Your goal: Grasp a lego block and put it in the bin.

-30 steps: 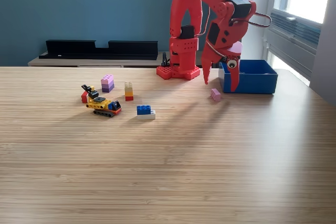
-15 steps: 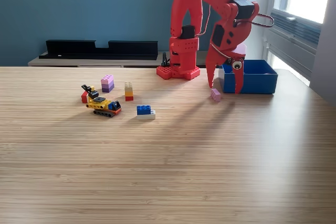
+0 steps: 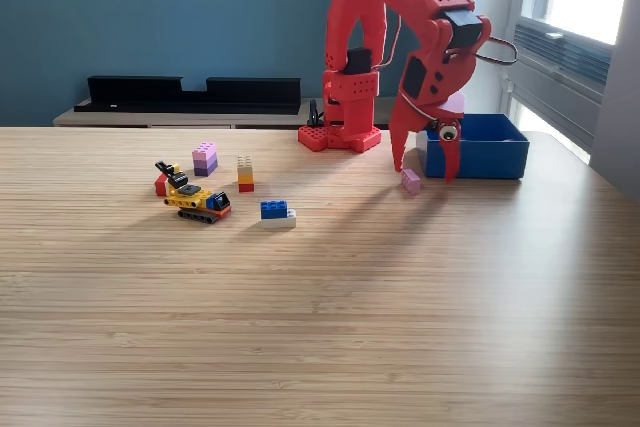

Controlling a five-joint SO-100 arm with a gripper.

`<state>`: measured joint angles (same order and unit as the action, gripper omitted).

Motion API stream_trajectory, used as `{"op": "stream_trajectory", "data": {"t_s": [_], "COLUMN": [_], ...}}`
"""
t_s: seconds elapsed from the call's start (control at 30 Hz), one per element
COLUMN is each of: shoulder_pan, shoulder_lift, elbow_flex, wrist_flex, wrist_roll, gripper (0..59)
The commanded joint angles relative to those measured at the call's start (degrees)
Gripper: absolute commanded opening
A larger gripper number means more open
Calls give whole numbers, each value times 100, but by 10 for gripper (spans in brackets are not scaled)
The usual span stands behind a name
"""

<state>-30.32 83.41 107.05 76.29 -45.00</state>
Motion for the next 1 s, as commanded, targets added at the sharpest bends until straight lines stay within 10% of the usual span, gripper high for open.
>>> {"op": "stream_trajectory", "data": {"t_s": [0.03, 0.53, 1.0], "shoulder_pan": [202, 264, 229], "shoulder_lift": [70, 70, 70], "elbow_flex": [211, 334, 211], "wrist_flex": [-483, -756, -747], "wrist_roll": [-229, -264, 141], "gripper": [289, 63, 1]}}
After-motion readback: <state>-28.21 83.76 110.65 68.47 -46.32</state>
